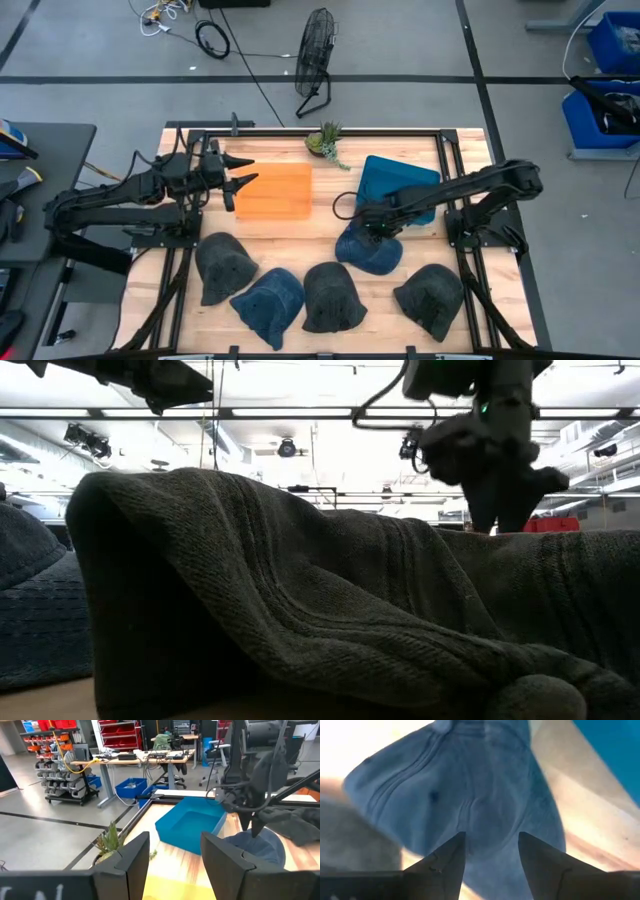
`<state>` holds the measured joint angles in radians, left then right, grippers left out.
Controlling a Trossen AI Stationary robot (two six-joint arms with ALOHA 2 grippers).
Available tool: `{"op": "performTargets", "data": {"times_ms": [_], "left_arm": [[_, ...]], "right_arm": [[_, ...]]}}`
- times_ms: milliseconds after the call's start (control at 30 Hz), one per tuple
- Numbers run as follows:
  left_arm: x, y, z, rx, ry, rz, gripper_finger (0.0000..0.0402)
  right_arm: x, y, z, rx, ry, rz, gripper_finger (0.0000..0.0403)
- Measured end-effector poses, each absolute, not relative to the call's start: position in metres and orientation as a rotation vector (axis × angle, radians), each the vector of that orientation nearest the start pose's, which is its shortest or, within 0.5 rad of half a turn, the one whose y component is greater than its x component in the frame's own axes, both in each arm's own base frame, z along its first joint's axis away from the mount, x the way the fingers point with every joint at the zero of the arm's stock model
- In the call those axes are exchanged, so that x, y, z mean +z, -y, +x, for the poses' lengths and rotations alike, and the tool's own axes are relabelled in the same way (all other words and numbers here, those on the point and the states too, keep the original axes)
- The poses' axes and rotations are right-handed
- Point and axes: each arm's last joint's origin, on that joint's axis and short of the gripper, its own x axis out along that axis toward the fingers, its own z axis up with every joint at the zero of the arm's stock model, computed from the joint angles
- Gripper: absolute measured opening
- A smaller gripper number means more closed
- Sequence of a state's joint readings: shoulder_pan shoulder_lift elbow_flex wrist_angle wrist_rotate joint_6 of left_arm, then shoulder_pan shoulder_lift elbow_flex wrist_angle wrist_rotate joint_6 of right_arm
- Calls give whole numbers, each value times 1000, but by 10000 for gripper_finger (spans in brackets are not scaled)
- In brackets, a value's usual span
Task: Pick & Place hat
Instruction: Put the top blue cap into the blue bin
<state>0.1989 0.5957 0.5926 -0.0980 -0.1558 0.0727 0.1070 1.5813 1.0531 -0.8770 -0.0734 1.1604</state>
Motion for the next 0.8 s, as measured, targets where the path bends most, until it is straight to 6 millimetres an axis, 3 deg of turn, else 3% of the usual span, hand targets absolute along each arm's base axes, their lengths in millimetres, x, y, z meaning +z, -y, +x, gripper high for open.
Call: {"op": "performTargets", "data": {"times_ms": [267, 367, 467, 567, 667, 800], "left_arm": [[300, -33, 139, 350, -127, 70, 181], [300, -33, 139, 350, -127, 72, 181], [300, -33, 139, 350, -127, 72, 181], [300, -33, 139, 350, -128, 72, 181], [300, -33, 139, 349, -128, 72, 181], [300, -33, 139, 350, -129, 72, 181]], "right_arm": [[178, -33, 289, -703, -1369, 892, 171], [175, -33, 290, -689, -1385, 868, 134], [176, -33, 289, -683, -1387, 859, 72], [180, -33, 289, -647, -1384, 860, 14], [188, -34, 290, -600, -1389, 875, 20], [213, -35, 295, -519, -1372, 839, 20]]}}
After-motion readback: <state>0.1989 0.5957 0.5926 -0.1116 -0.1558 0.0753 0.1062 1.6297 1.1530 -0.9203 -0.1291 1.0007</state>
